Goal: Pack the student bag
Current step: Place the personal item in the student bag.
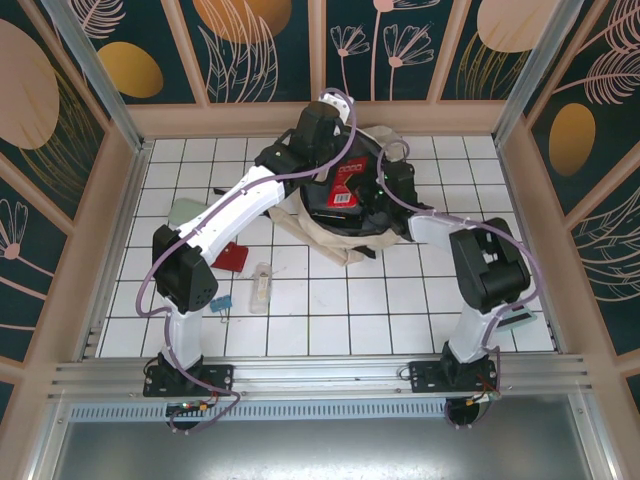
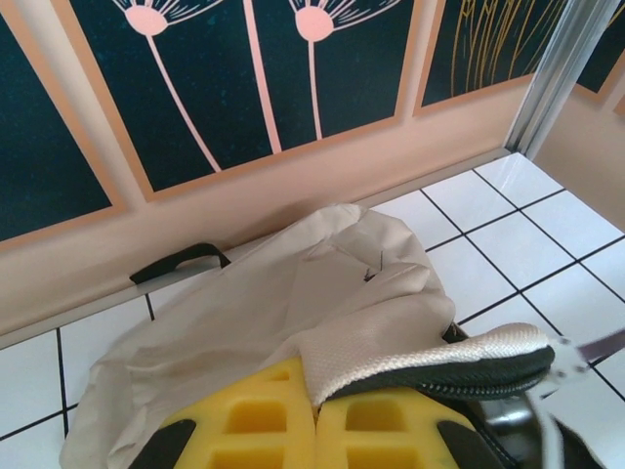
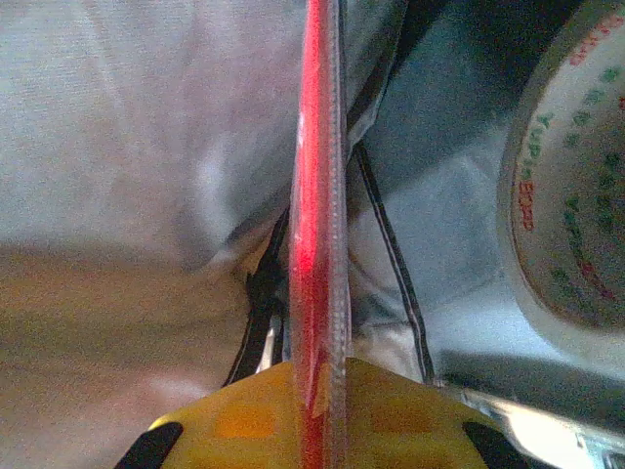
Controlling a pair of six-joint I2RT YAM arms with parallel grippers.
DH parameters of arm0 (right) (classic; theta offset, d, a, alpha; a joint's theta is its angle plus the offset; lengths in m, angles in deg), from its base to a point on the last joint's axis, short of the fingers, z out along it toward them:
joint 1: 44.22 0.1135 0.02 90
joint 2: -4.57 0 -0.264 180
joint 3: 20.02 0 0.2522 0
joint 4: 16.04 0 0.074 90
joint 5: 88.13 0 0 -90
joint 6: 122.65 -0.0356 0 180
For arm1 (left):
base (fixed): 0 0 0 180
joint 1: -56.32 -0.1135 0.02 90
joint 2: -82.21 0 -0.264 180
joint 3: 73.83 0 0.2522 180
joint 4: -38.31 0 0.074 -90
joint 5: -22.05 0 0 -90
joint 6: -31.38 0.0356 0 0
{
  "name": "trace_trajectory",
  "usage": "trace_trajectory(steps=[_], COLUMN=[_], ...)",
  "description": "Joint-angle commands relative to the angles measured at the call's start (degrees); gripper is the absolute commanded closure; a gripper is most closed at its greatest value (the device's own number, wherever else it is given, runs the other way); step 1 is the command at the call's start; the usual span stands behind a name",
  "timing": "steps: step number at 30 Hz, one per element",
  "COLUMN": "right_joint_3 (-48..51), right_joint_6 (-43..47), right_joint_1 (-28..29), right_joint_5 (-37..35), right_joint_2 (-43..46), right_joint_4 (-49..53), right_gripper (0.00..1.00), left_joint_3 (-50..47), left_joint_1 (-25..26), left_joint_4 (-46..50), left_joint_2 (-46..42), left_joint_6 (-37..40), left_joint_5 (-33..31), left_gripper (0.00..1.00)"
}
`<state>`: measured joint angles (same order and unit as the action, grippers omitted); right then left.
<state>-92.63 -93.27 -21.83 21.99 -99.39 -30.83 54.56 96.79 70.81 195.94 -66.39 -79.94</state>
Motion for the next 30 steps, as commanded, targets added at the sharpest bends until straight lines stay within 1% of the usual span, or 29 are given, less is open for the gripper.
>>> trace_trajectory(steps=[1,4,6,8,9,10,13,15,17,19,20,21,26,30], right_joint_3=[-4.8,-9.4,-13.3,-17.9,-20.2,-22.0,-24.7,-24.1,-22.6,-21.0,-20.4,-19.4,-13.3,-9.3], right_joint_6=[-1.6,-1.9,-1.8,-1.1,-0.7,-0.3,0.9,2.2,3.3,4.5,5.0,5.6,8.0,12.2], right_joint_1=[1.2,1.6,1.6,1.6,1.6,1.6,1.7,1.8,1.8,1.8,1.8,1.8,1.9,2.9], right_joint_5=[-4.5,-5.3,-4.5,-3.8,-3.2,-2.4,-1.5,-2.0,-2.8,-3.2,-3.4,-3.6,-4.1,-6.4], right_joint_2=[-3.0,-7.4,-10.7,-14.0,-15.5,-16.8,-18.0,-17.1,-15.4,-13.6,-12.6,-11.6,-5.4,0.5], right_joint_4=[-4.0,-3.5,-2.4,0.2,1.7,3.2,6.0,6.8,7.6,8.0,8.5,8.9,9.1,11.7], right_gripper=[0.95,0.89,0.89,0.85,0.79,0.66,0.44,0.39,0.30,0.29,0.25,0.25,0.24,0.23], left_joint_3=[3.7,3.4,3.1,3.0,3.0,3.0,3.1,2.9,2.8,2.8,2.8,2.9,3.0,3.6], left_joint_1=[-0.4,-0.4,-0.4,-0.4,-0.4,-0.4,-0.5,-0.4,-0.4,-0.4,-0.4,-0.4,-0.4,-0.4], left_joint_4=[-3.7,-3.6,-3.5,-3.4,-3.4,-3.3,-3.1,-3.1,-3.2,-3.3,-3.3,-3.3,-3.3,-2.8], left_joint_2=[-1.5,-1.3,-1.1,-1.1,-1.0,-1.0,-1.0,-1.1,-1.1,-1.0,-0.8,-0.7,-0.2,0.6], left_joint_6=[-0.2,-0.7,-0.8,-0.8,-0.8,-0.8,-0.7,-0.5,-0.2,-0.1,-0.1,-0.1,-0.1,0.0], left_joint_5=[0.8,1.1,1.0,0.8,0.7,0.6,-0.3,-1.3,-2.2,-2.9,-3.0,-3.3,-5.2,-6.4], left_gripper=[1.00,1.00,1.00,1.00,1.00,1.00,1.00,1.00,1.00,1.00,1.00,1.00,1.00,1.00])
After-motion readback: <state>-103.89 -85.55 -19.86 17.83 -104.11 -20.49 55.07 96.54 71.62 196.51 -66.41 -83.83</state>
